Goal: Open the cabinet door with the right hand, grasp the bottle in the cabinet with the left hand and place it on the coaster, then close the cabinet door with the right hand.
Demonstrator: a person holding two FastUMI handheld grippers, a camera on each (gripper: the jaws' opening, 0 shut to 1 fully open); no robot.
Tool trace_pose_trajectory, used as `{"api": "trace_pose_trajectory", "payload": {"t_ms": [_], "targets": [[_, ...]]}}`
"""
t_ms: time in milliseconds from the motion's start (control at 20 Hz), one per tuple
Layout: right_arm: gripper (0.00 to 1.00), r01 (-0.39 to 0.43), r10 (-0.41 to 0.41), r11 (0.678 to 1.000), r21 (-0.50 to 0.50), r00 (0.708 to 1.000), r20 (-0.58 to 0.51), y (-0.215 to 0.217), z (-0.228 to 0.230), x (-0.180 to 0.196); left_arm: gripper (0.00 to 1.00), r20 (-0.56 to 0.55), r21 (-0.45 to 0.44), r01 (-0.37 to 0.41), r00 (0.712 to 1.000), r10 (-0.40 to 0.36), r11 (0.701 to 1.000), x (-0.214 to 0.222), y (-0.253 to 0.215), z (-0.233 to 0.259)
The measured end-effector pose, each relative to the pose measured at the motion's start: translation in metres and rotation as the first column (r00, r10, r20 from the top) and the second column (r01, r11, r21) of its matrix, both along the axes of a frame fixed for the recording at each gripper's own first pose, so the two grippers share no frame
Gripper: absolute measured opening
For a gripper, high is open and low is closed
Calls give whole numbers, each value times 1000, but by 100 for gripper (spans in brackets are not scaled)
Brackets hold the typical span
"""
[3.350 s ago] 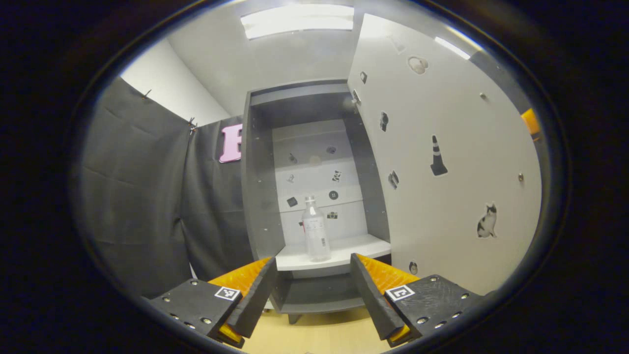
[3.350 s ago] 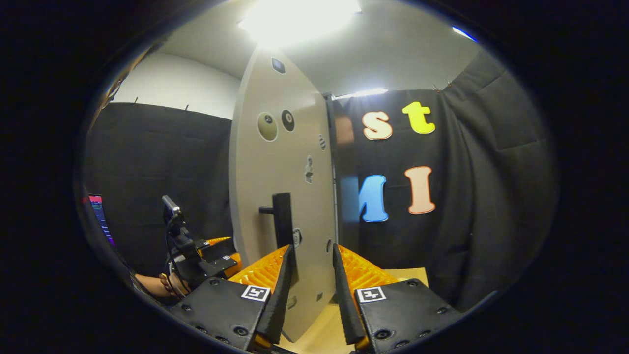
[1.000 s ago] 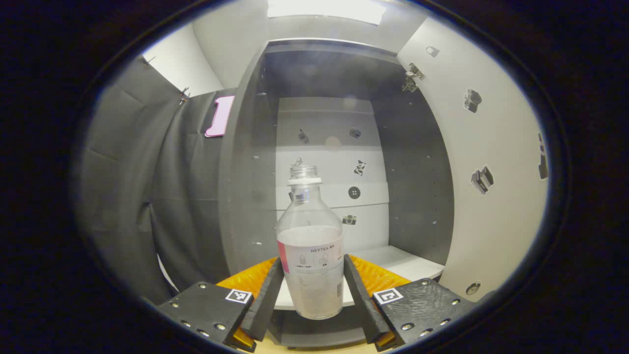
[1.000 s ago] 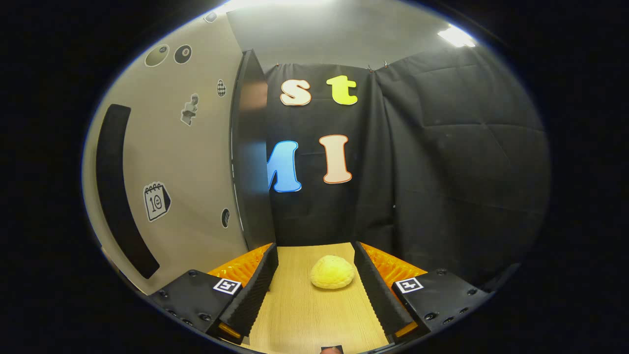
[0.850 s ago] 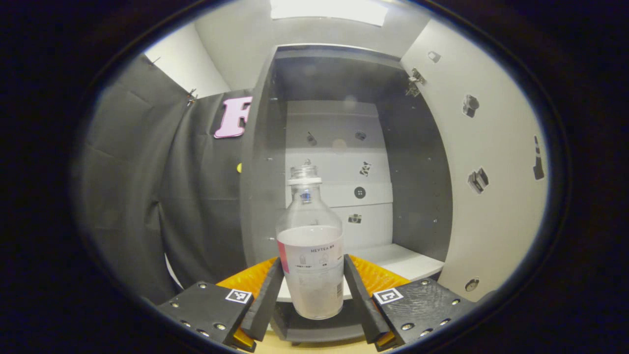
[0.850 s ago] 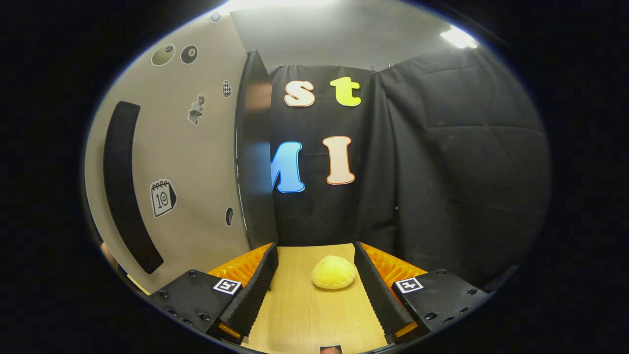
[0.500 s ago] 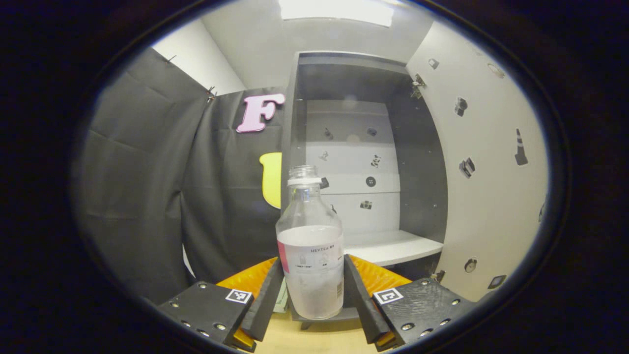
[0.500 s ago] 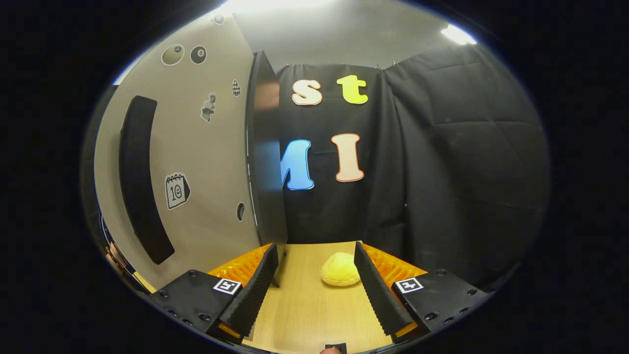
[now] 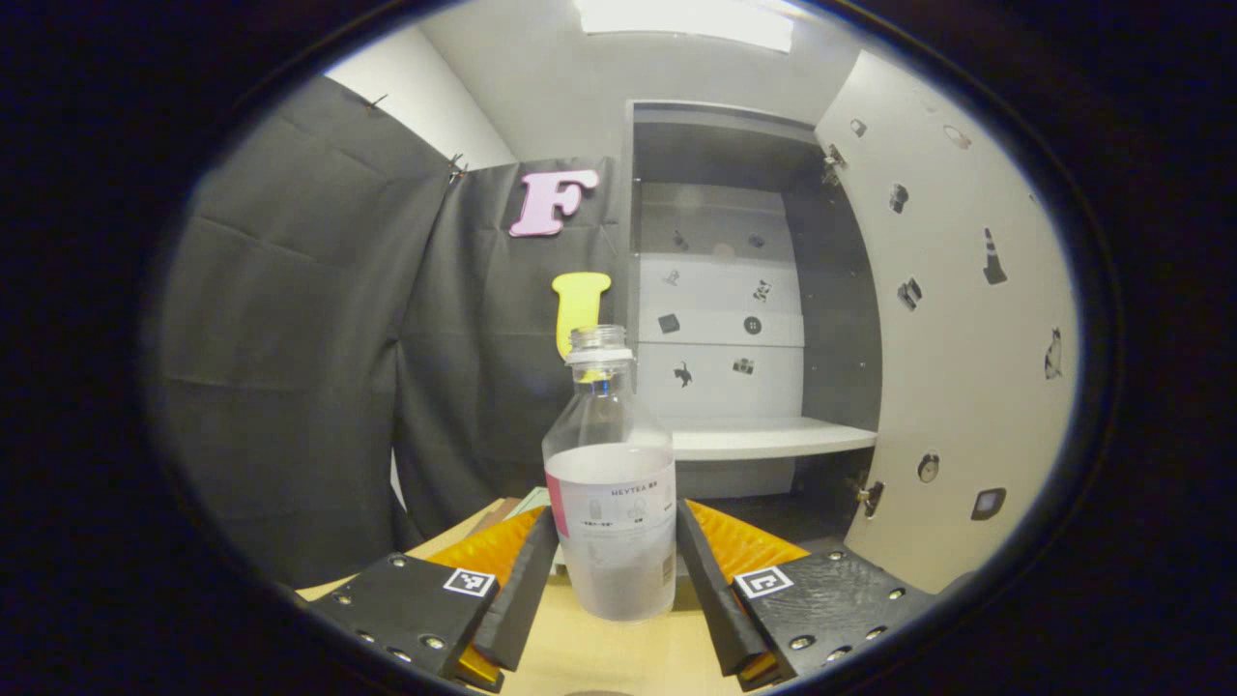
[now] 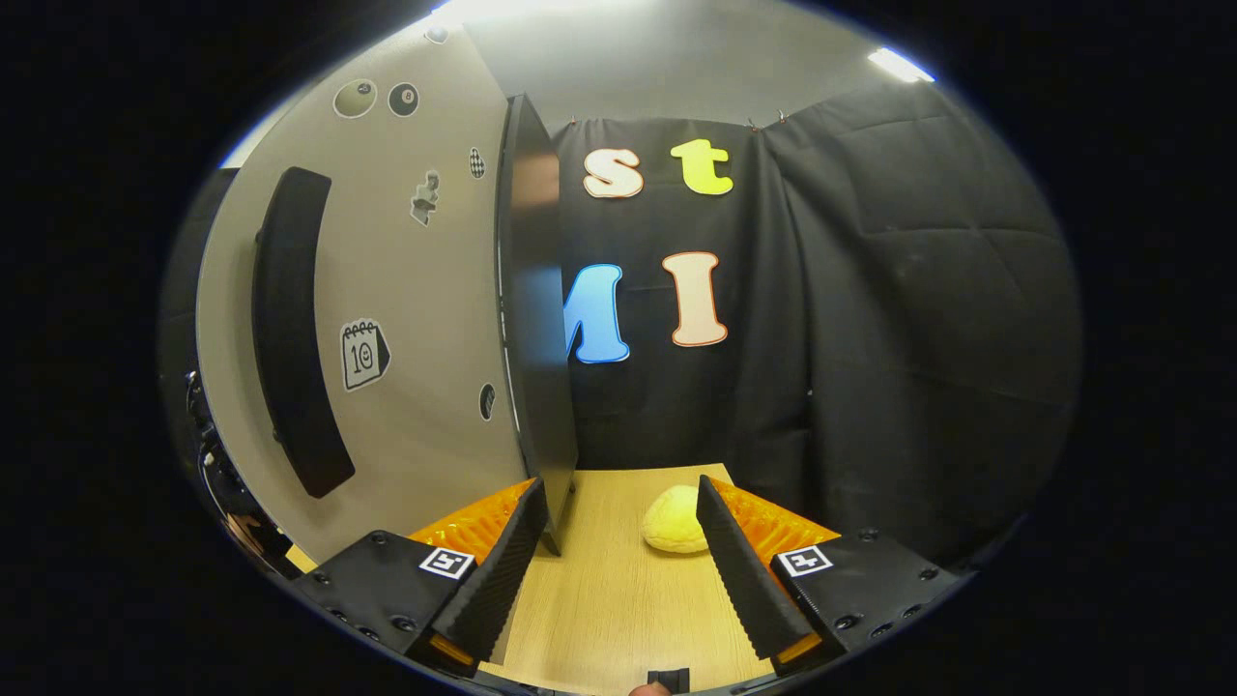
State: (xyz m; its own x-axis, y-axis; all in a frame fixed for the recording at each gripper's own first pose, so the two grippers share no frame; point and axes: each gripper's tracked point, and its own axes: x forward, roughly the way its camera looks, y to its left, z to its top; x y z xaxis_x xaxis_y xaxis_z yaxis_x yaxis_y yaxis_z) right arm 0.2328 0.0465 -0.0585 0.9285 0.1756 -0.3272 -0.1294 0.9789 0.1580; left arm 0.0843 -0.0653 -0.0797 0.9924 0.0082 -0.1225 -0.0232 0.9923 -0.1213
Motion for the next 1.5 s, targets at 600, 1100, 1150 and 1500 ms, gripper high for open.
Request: {"api": "trace_pose_trajectory", "payload": {"t_ms": [600,1100,1150,1500], "targets": [[98,-16,15,999,-33,999,-50,1,-19,-7,75,-103,-34,-39,994,36,999,-45,8,-99],[98,-32,27,998,-51,994,-103,1,-38,-6,75,-237,-36,-43,971,33,998,-74,-11,-185],[98,-33,28,998,-52,994,-104,2,-39,-6,75,-245,-33,-46,969,36,998,-75,-11,-192],[98,-47,41,997,-54,993,-106,5,-37,-4,75,-288,8,-42,957,42,999,-90,-17,-223]]}}
